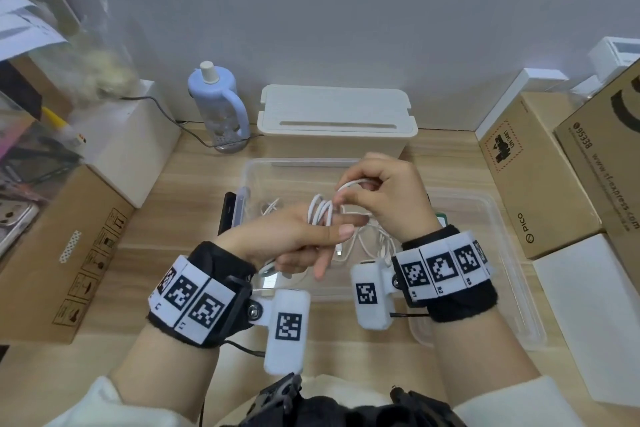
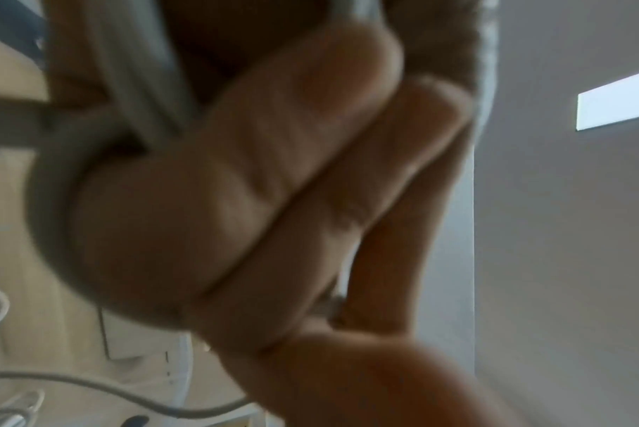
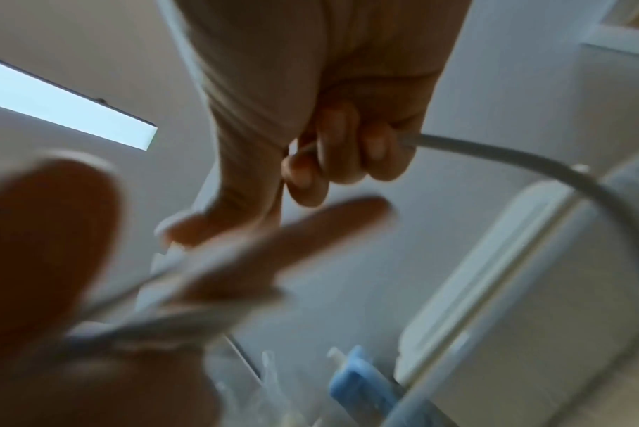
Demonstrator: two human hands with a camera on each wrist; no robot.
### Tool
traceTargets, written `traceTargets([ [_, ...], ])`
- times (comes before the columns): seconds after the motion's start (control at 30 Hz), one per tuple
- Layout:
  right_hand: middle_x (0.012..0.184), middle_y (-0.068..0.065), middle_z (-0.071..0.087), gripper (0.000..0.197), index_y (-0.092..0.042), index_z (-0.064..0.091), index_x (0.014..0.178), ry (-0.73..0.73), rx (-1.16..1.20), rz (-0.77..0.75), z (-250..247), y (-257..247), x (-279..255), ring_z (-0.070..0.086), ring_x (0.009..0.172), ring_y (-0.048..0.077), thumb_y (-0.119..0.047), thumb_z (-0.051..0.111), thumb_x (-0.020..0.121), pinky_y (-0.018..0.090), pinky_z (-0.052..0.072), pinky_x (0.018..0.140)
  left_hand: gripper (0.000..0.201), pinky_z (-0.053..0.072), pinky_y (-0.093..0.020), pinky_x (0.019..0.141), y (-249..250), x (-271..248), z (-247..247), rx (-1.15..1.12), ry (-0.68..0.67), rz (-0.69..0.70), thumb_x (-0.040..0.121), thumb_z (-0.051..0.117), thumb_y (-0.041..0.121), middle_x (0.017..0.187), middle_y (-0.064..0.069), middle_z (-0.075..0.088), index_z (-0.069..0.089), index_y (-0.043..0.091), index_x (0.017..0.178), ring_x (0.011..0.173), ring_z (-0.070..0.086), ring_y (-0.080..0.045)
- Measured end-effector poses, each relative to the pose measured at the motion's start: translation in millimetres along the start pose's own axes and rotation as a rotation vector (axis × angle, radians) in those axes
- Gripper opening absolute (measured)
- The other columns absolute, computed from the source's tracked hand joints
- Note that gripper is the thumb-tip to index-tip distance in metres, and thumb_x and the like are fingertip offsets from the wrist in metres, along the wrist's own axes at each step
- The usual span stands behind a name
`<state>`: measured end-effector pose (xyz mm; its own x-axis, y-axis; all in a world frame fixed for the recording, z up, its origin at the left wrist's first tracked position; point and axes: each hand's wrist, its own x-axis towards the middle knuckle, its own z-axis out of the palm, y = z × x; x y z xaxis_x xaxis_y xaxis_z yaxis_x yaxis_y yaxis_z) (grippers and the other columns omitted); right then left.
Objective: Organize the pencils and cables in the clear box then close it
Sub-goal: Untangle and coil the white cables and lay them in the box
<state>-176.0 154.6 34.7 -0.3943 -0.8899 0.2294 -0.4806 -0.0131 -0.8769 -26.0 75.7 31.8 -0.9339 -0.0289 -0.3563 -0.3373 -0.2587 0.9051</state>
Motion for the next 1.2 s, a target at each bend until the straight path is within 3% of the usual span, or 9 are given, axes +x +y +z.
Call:
traceTargets([
  [0.13,0.082,0.002,0.073,0.017,-0.023,0.07,0.093,-0.035,0.068,0.151,5,13,-6,0.065,0.084,0.017,-0.03,0.06,0.082,0.034,0.05,0.077,0.053,0.025,-0.013,0.027,-4,-7,-7,-0.478,-0.155,0.219,0.091,0.054,0.024,0.046,-0.002,0.052,0.037,0.023,0.142,0.026,0.037,0.001],
  [0.23,0.068,-0.026,0.064,0.022,-0.023,0.067,0.106,-0.214,-0.075,0.179,12,11,-14,0.059,0.072,-0.006,-0.028,0.053,0.09,0.028,0.047,0.07,0.054,0.024,-0.014,0.028,0,-3,-9,-0.531,0.152,0.336,0.094,0.039,0.021,0.049,0.0,0.047,0.028,0.039,0.143,0.026,0.032,0.0],
  [0.37,0.058,-0.015,0.051,0.016,-0.023,0.061,0.083,-0.347,-0.256,0.026,16,-13,-20,0.05,0.061,0.002,-0.027,0.049,0.093,0.029,0.041,0.063,0.051,0.033,-0.017,0.035,-2,7,-13,-0.31,0.518,0.278,0.098,0.034,0.027,0.054,0.003,0.045,0.02,0.047,0.142,0.033,0.035,-0.005],
  [0.63,0.053,-0.01,0.051,0.033,-0.022,0.06,0.069,-0.538,-0.286,0.019,18,-28,-22,0.049,0.057,0.005,-0.036,0.044,0.093,0.033,0.044,0.066,0.061,0.054,-0.024,0.062,4,12,-6,-0.419,0.609,0.578,0.098,0.031,0.018,0.077,-0.003,0.062,0.001,0.044,0.145,0.066,0.064,-0.012],
  [0.77,0.056,-0.001,0.056,0.042,-0.018,0.064,0.064,-0.656,-0.204,0.1,16,-16,-26,0.052,0.056,0.013,-0.046,0.045,0.089,0.036,0.045,0.067,0.06,0.05,-0.018,0.055,8,2,-14,-0.672,0.446,0.666,0.098,0.029,0.016,0.063,0.004,0.053,0.007,0.047,0.144,0.049,0.053,-0.003],
  [0.87,0.065,0.016,0.061,0.043,-0.01,0.065,0.063,-0.612,-0.204,0.182,8,-1,-21,0.055,0.062,0.028,-0.049,0.055,0.08,0.039,0.044,0.066,0.066,0.041,-0.017,0.044,7,-10,-19,-0.879,-0.066,0.547,0.096,0.038,0.011,0.065,-0.002,0.05,0.008,0.045,0.145,0.041,0.037,-0.005],
  [0.93,0.054,0.006,0.055,0.037,-0.009,0.066,0.063,-0.508,-0.236,0.196,0,5,-15,0.047,0.051,0.014,-0.044,0.066,0.075,0.033,0.038,0.058,0.069,0.036,-0.018,0.039,2,-11,-19,-0.847,-0.232,0.333,0.094,0.046,0.009,0.063,-0.003,0.051,0.012,0.039,0.146,0.04,0.031,-0.005],
  [1.1,0.058,-0.01,0.059,0.013,-0.023,0.068,0.062,-0.264,-0.23,0.071,-13,-4,-6,0.05,0.058,0.005,-0.029,0.079,0.063,0.03,0.042,0.06,0.035,0.026,-0.011,0.029,-5,-4,-10,-0.413,-0.144,0.035,0.075,0.073,0.031,0.051,0.006,0.036,0.062,0.03,0.108,0.031,0.028,0.003],
  [1.2,0.056,-0.017,0.051,0.013,-0.024,0.07,0.063,-0.244,-0.226,-0.083,-11,-8,-5,0.045,0.056,0.008,-0.021,0.081,0.059,0.023,0.034,0.056,0.018,0.023,-0.01,0.029,-2,-4,-5,-0.255,-0.094,-0.029,0.075,0.073,0.03,0.048,0.006,0.032,0.057,0.023,0.074,0.031,0.024,0.002],
])
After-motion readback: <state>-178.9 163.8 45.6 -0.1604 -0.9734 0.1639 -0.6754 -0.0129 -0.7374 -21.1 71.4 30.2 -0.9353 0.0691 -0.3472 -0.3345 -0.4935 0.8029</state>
